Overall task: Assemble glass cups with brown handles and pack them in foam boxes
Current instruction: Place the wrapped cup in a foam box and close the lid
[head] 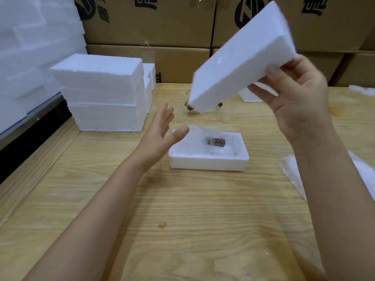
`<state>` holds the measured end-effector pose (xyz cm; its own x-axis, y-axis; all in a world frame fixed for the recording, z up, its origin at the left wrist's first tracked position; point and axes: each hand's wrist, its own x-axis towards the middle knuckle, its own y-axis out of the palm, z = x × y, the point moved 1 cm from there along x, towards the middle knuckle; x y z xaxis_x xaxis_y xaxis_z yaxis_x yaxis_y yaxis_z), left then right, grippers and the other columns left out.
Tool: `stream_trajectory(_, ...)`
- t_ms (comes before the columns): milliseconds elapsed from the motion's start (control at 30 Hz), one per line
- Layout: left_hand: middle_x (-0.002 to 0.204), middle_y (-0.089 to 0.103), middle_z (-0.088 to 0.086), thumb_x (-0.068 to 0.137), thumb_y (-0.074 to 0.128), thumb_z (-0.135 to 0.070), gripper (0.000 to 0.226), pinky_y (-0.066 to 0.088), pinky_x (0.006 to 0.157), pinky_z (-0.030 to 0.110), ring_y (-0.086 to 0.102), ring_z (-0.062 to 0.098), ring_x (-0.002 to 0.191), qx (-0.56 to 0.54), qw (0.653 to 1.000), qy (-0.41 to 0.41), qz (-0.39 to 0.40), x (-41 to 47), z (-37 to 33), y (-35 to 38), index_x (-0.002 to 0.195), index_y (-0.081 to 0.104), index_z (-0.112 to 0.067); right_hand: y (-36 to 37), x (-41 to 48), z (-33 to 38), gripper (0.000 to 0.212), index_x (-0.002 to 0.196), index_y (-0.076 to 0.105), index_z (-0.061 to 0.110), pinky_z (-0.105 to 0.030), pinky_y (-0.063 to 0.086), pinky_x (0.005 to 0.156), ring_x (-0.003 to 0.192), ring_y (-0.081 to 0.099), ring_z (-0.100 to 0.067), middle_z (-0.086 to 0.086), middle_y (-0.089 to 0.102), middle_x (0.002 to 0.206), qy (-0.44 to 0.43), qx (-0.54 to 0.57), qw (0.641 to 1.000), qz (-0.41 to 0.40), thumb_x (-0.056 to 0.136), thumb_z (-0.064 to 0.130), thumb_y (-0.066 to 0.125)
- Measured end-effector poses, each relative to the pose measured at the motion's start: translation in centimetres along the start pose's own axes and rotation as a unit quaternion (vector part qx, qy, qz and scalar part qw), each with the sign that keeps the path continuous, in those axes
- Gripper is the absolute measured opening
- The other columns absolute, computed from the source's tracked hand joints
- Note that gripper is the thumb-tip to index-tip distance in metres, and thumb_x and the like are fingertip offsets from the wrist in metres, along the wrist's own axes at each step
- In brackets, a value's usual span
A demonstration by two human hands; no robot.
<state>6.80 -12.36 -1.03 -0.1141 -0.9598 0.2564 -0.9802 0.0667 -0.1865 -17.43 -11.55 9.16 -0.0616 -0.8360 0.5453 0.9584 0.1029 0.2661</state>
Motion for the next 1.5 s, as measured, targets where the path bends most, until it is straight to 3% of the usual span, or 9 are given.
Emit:
stream_trajectory(267, 0.139, 0.052, -0.016, 0.088, 0.061, -0.035, 0.060, 0.045, 0.097, 0.019, 0.048, 0.000, 0.128, -0.089, 0.994, 0.058, -0.029, 0.0, -0.9, 0.5, 0.143, 0.038, -0.030, -1.8, -0.4, -3.1, 0.064, 0.131, 0.046, -0.002, -0.034, 0.056, 0.081, 0.095, 0.069, -0.027, -0.012, 0.067, 0.107, 0.227, -0.012, 0.971, 0.074, 0.069, 0.000, 0.066)
stream_trajectory(367, 0.135, 0.057, -0.015, 0.087, 0.067, -0.031, 0.055, 0.047, 0.092, 0.017, 0.051, 0.000, 0.125, -0.082, 0.994, 0.060, -0.030, 0.1, -1.3, 0.0, 0.137, 0.046, -0.028, -3.4, 0.0, -3.3, 0.098, 0.149, 0.023, 0.028, -0.036, 0.055, 0.087, 0.109, 0.065, -0.025, -0.003, 0.066, 0.119, 0.230, -0.060, 0.959, 0.155, 0.071, -0.001, 0.074)
stream_trajectory(500, 0.122, 0.065, -0.016, 0.075, 0.072, -0.036, 0.057, 0.050, 0.083, 0.013, 0.061, 0.000, 0.111, -0.049, 0.997, 0.055, -0.039, -0.1, -1.8, -1.0, 0.128, 0.056, -0.027, -4.2, 0.0, -3.2, 0.105, 0.146, 0.028, 0.035, -0.026, 0.049, 0.097, 0.120, 0.056, -0.006, 0.014, 0.060, 0.129, 0.258, -0.214, 0.912, 0.234, 0.058, 0.059, 0.081)
stream_trajectory(633, 0.114, 0.070, -0.013, 0.068, 0.079, -0.040, 0.057, 0.054, 0.090, 0.025, 0.065, 0.005, 0.107, 0.002, 0.998, 0.040, -0.040, -0.8, -1.5, -1.6, 0.120, 0.063, -0.025, -4.5, 0.3, -4.0, 0.086, 0.138, 0.042, 0.026, -0.026, 0.038, 0.100, 0.131, 0.042, -0.005, 0.012, 0.048, 0.140, 0.319, -0.288, 0.891, 0.147, 0.069, 0.077, 0.052)
stream_trajectory(800, 0.108, 0.071, -0.011, 0.065, 0.084, -0.044, 0.067, 0.049, 0.101, 0.033, 0.064, 0.003, 0.107, 0.094, 0.994, 0.031, -0.045, -1.0, -0.9, -1.6, 0.126, 0.061, -0.028, -5.3, 0.0, -5.7, 0.039, 0.108, 0.048, 0.035, -0.031, 0.035, 0.106, 0.120, 0.050, -0.015, 0.008, 0.054, 0.122, 0.372, -0.356, 0.847, 0.127, 0.081, 0.061, 0.060)
stream_trajectory(1000, 0.115, 0.068, -0.014, 0.059, 0.075, -0.060, 0.059, 0.050, 0.099, 0.032, 0.063, 0.000, 0.108, 0.118, 0.990, 0.049, -0.065, -1.1, -0.8, -1.5, 0.114, 0.065, -0.042, -4.8, -0.6, -7.3, 0.052, 0.137, 0.044, 0.028, -0.035, 0.044, 0.102, 0.109, 0.057, -0.008, 0.012, 0.059, 0.117, 0.375, -0.294, 0.874, 0.095, 0.090, 0.046, 0.058)
stream_trajectory(1167, 0.114, 0.069, -0.012, 0.054, 0.081, -0.060, 0.061, 0.052, 0.096, 0.035, 0.064, 0.002, 0.107, 0.101, 0.992, 0.042, -0.065, -1.1, -0.4, -1.9, 0.109, 0.068, -0.038, -4.5, -0.7, -7.5, 0.048, 0.136, 0.047, 0.026, -0.032, 0.053, 0.078, 0.096, 0.063, -0.010, 0.009, 0.063, 0.115, 0.363, -0.270, 0.888, 0.085, 0.092, 0.042, 0.057)
stream_trajectory(1333, 0.107, 0.069, -0.022, 0.051, 0.080, -0.056, 0.058, 0.056, 0.090, 0.036, 0.064, 0.000, 0.105, 0.079, 0.995, 0.033, -0.049, -1.1, 0.3, -2.0, 0.105, 0.067, -0.042, -4.6, -0.9, -7.6, 0.029, 0.120, 0.050, 0.028, -0.024, 0.053, 0.053, 0.065, 0.067, -0.001, 0.020, 0.070, 0.077, 0.356, -0.275, 0.887, 0.109, 0.094, 0.038, 0.056)
stream_trajectory(1500, 0.121, 0.065, -0.014, 0.054, 0.079, -0.054, 0.061, 0.059, 0.079, 0.033, 0.069, 0.010, 0.099, 0.045, 0.999, 0.008, -0.025, -1.3, 1.3, -2.0, 0.112, 0.065, -0.045, -4.4, -1.3, -7.6, 0.039, 0.129, 0.036, 0.030, -0.024, 0.056, 0.064, 0.085, 0.065, -0.005, 0.013, 0.058, 0.115, 0.366, -0.295, 0.871, 0.142, 0.095, 0.043, 0.050)
